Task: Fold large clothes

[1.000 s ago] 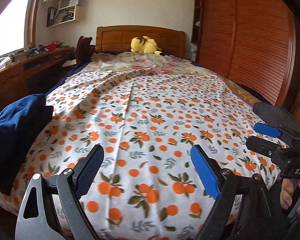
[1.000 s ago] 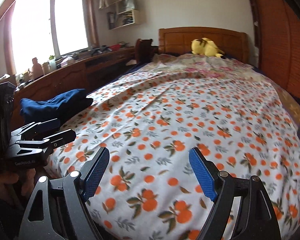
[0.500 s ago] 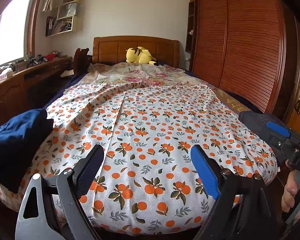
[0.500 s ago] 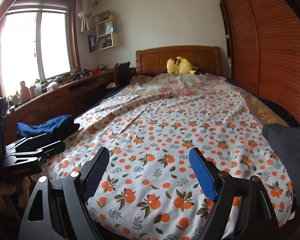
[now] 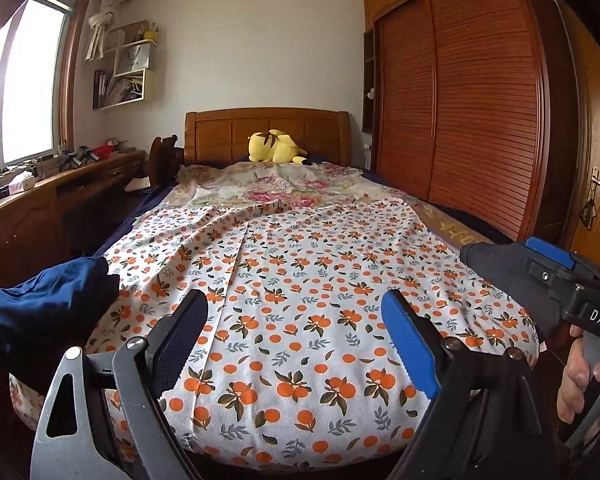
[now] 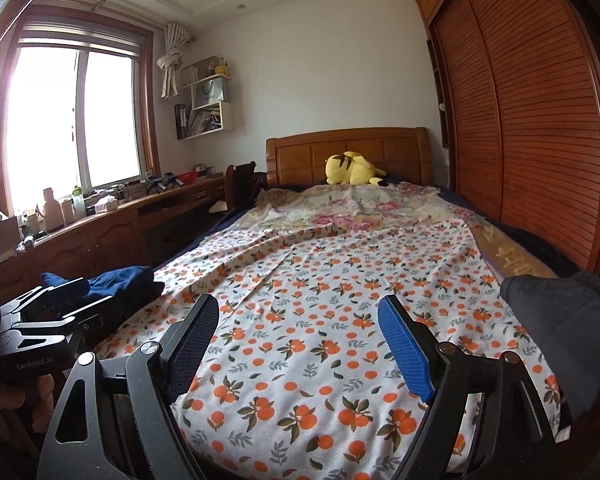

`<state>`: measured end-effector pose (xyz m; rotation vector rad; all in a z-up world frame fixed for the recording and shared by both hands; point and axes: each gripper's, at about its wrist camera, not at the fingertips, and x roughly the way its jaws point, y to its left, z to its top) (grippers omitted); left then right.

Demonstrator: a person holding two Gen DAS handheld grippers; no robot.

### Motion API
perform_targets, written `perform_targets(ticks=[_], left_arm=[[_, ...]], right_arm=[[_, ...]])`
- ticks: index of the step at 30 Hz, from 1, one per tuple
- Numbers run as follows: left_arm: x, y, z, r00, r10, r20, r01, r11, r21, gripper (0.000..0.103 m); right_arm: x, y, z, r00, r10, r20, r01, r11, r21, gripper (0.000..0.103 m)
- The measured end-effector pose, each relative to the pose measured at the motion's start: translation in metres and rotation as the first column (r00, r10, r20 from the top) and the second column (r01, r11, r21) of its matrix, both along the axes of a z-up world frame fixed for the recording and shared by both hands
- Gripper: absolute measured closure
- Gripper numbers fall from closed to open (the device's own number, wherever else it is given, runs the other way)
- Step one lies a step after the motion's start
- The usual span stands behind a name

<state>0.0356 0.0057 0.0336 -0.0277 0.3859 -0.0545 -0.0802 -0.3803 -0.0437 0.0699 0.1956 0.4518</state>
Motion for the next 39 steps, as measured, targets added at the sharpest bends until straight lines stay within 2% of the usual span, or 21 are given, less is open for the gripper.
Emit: perform_targets(ticks=[7, 39], left_arm=[[-0.001, 0.002, 0.000, 1.000, 0.007, 0.006, -0.007, 1.000, -0.011, 0.014], [-0.002, 0.002, 0.000, 1.000, 0.007, 0.005, -0.007, 1.000, -0.010, 0.014]], right_arm=[[0.016, 0.010, -0.013, 1.000, 0.005, -0.009, -0.005, 1.000, -0.002, 0.020], [0.026, 0.008, -0.015, 1.000, 0.018, -0.013, -0.018, 1.000, -0.010, 0.020]])
